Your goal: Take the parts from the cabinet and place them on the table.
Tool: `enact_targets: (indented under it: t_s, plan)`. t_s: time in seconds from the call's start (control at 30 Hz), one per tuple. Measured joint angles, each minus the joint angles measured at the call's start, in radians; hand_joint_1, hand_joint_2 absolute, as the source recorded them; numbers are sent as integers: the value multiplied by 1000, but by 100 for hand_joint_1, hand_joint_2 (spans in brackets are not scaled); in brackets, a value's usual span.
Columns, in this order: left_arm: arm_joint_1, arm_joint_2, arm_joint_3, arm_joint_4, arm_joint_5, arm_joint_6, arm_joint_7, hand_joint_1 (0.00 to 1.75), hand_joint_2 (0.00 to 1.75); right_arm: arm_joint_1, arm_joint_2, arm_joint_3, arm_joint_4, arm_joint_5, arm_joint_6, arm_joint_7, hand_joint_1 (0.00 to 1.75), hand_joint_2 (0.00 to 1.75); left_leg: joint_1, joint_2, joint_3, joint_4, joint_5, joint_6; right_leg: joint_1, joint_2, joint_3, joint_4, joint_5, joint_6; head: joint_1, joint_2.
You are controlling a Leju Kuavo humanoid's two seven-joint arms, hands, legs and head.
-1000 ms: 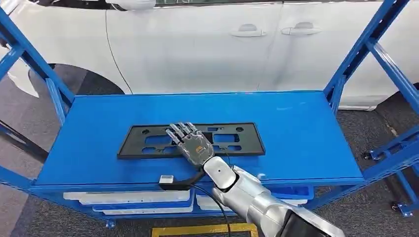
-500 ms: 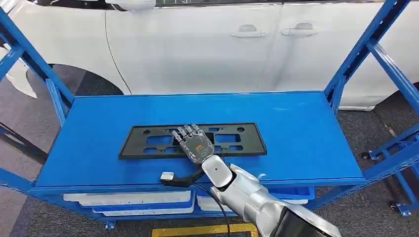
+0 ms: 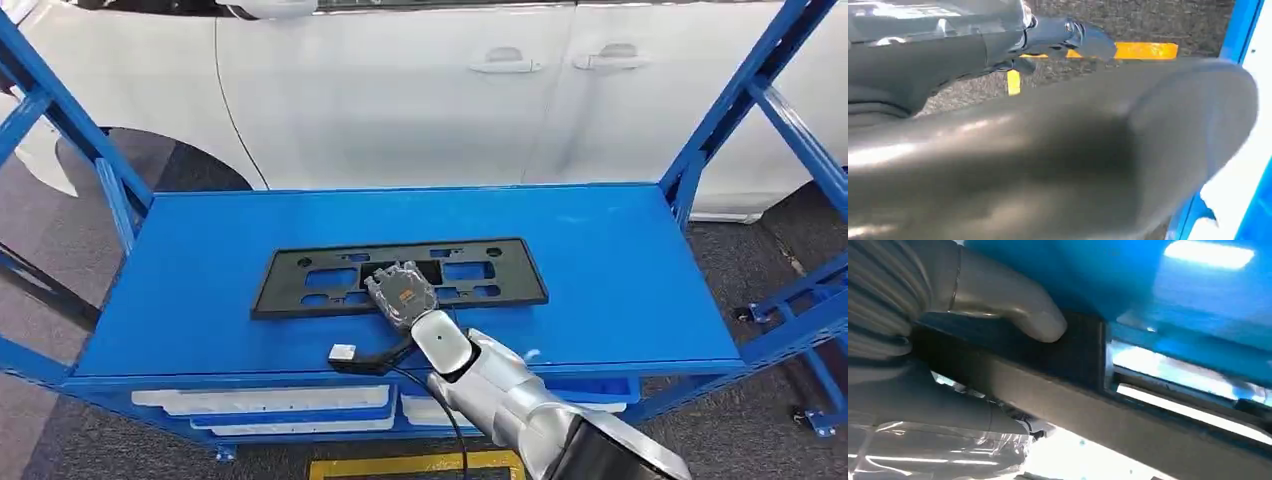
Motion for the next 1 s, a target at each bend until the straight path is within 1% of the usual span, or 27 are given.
enact_targets:
  t_s: [0.03,0.07,0.1,0.13,0.17,0.2,0.23,0.27,0.3,0.37,0.4,0.43,0.47,0.53,0.57,0.6,0.67,0.7,0.73,0.77,0.8,0.83,0.87,0.9,0.93,0.97,1.0]
  plan:
    - [-1,0,0,0,0,-3,-8,0,0,-1,0,-5,-1,0,-1,0,175,175,-2,0,2,0,-2,-6,-6,0,4,-11,5,-7,-1,0]
    - [-1,1,0,0,0,-4,-15,0,0,-1,2,-11,-2,0,-2,0,175,175,2,1,-3,14,-13,-11,-10,-2,10,-17,8,-10,-1,0]
    - [-1,2,-1,0,0,-3,-29,0,0,-3,2,-16,-2,-2,-3,0,175,175,2,1,-19,51,-40,-14,-11,-3,11,-18,8,-14,-2,0]
    - [-1,1,-4,0,-1,-2,-47,0,0,-4,2,-23,-5,-6,-6,-2,175,175,4,1,-57,136,-87,-19,-11,-3,11,-18,7,-16,-2,0]
    - [0,2,-6,0,0,-2,-65,0,0,-3,2,-32,-7,-11,-10,-10,175,175,6,1,-96,219,-123,-24,-10,-3,11,-18,7,-16,-2,0]
    - [1,1,-6,0,3,-4,-82,0,0,-2,1,-41,-11,-21,-17,-20,175,175,6,1,-133,294,-148,-28,-10,-3,11,-17,6,-17,-2,0]
    - [2,2,-6,0,6,-4,-93,0,0,0,1,-51,-17,-31,-30,-29,175,175,7,1,-152,327,-147,-30,-10,-3,10,-15,5,-17,-2,0]
    - [2,3,-6,0,7,-2,-102,0,0,0,0,-65,-29,-48,-51,-44,175,175,10,1,-143,304,-122,-31,-11,-2,11,-13,3,-17,-2,0]
    - [2,5,-6,0,7,3,-107,0,0,0,-2,-80,-53,-66,-66,-60,175,175,12,2,-112,240,-81,-31,-12,0,13,-10,1,-15,-2,0]
    - [1,9,-7,0,7,10,-114,0,0,-2,-8,-116,-113,-85,-76,-78,175,175,16,5,-22,53,9,-30,-13,4,16,-1,-8,-8,-2,0]
    - [0,9,-8,0,7,11,-114,0,0,-3,-10,-130,-137,-88,-74,-81,175,175,11,5,-5,23,-11,-27,-8,4,13,2,-10,-2,-2,0]
    - [-2,10,-8,0,7,13,-116,0,0,-4,-12,-141,-155,-90,-74,-84,175,175,9,2,-5,15,-6,-14,-6,7,8,5,-9,3,-1,0]
    - [0,10,-10,0,7,13,-116,0,0,0,-15,-151,-174,-96,-77,-87,175,175,7,2,-10,17,-5,-10,-7,6,6,4,-7,8,2,0]
    - [4,10,-12,0,10,13,-117,0,0,21,-29,-173,-247,-134,-92,-115,175,175,9,0,-12,16,-3,3,-7,5,7,2,-7,19,2,0]
    - [5,9,-13,0,15,14,-119,0,0,37,-43,-191,-313,-172,-99,-138,175,175,13,1,-9,10,1,11,-11,4,3,12,-18,25,1,0]
    - [5,10,-13,0,17,14,-120,0,0,49,-53,-207,-367,-213,-104,-161,175,175,12,1,-10,9,1,17,-11,3,-8,38,-38,27,3,0]
    - [6,10,-13,0,23,15,-124,0,0,81,-87,-249,-512,-358,-115,-237,175,175,10,1,-11,10,-1,25,-13,3,-87,204,-122,33,2,0]
    - [8,10,-13,0,28,14,-129,0,0,105,-106,-267,-582,-451,-111,-288,175,175,9,1,-11,10,-1,28,-13,3,-127,287,-152,35,2,0]
    - [12,10,-13,0,35,11,-137,0,0,136,-124,-287,-664,-557,-102,-352,175,175,8,-1,-11,11,-2,29,-13,3,-152,333,-159,35,3,0]
    - [17,10,-13,0,41,7,-146,0,0,170,-143,-310,-763,-668,-87,-422,175,175,7,-3,-10,12,-4,29,-13,3,-154,325,-141,34,4,0]
    - [21,10,-12,0,47,5,-157,0,0,192,-155,-326,-840,-770,-57,-468,175,175,6,-4,-8,12,-6,29,-13,3,-133,273,-104,30,5,0]
    - [23,10,-11,0,52,2,-162,0,0,212,-165,-337,-901,-876,-10,-504,175,175,4,-4,-6,13,-8,27,-12,3,-92,182,-54,25,5,0]
    - [23,10,-10,0,62,-3,-161,0,0,232,-181,-357,-990,-1078,105,-556,175,175,2,-4,-2,14,-11,26,-11,3,-42,79,-5,17,5,0]
    - [23,9,-9,0,65,-4,-161,0,0,247,-185,-362,-1011,-1130,138,-567,175,175,3,-5,0,13,-14,23,-7,2,-14,14,2,9,5,0]
    - [24,8,-3,0,76,-11,-153,0,0,257,-200,-383,-1089,-1347,275,-611,175,175,-2,-2,-4,15,-16,18,-5,0,-11,9,-1,6,3,0]
    - [24,11,1,0,81,-15,-148,0,0,268,-201,-389,-1120,-1417,321,-619,175,175,-2,-3,-6,13,-16,12,-1,0,-15,6,3,8,7,0]
    - [25,11,7,0,93,-29,-137,0,0,308,-204,-405,-1185,-1511,391,-619,175,175,3,-2,-5,13,-16,7,3,2,-14,6,1,5,5,0]
